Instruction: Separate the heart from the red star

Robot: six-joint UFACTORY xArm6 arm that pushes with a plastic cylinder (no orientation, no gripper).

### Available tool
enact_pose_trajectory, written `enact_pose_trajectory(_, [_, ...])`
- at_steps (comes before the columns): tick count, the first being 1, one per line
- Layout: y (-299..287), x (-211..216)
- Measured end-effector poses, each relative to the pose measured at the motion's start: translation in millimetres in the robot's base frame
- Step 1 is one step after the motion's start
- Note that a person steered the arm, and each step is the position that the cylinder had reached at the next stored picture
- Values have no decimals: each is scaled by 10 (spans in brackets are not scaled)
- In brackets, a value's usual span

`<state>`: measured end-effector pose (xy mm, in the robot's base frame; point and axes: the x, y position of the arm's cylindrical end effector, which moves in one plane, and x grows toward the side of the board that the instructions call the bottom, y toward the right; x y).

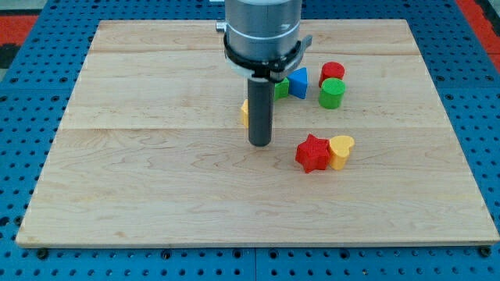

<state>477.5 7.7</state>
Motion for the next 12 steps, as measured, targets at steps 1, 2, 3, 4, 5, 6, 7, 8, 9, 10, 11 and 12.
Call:
enact_pose_trajectory(1, [-280,362])
enact_pose_trajectory(2, [56,765])
enact_pose_trajectory(3, [821,855])
enact_pose_trajectory(4, [1487,790])
enact_pose_trajectory(5, [1624,418])
enact_pose_trajectory(6, [1609,224])
enact_pose_trajectory(7, [1648,525])
enact_pose_trajectory(8, [1468,573])
enact_pose_trajectory(9, [1224,421])
enact_pose_trajectory(10, [1182,15])
enact_pose_trajectory(11, [1182,-145])
enact_pose_trajectory(12, [1156,-76])
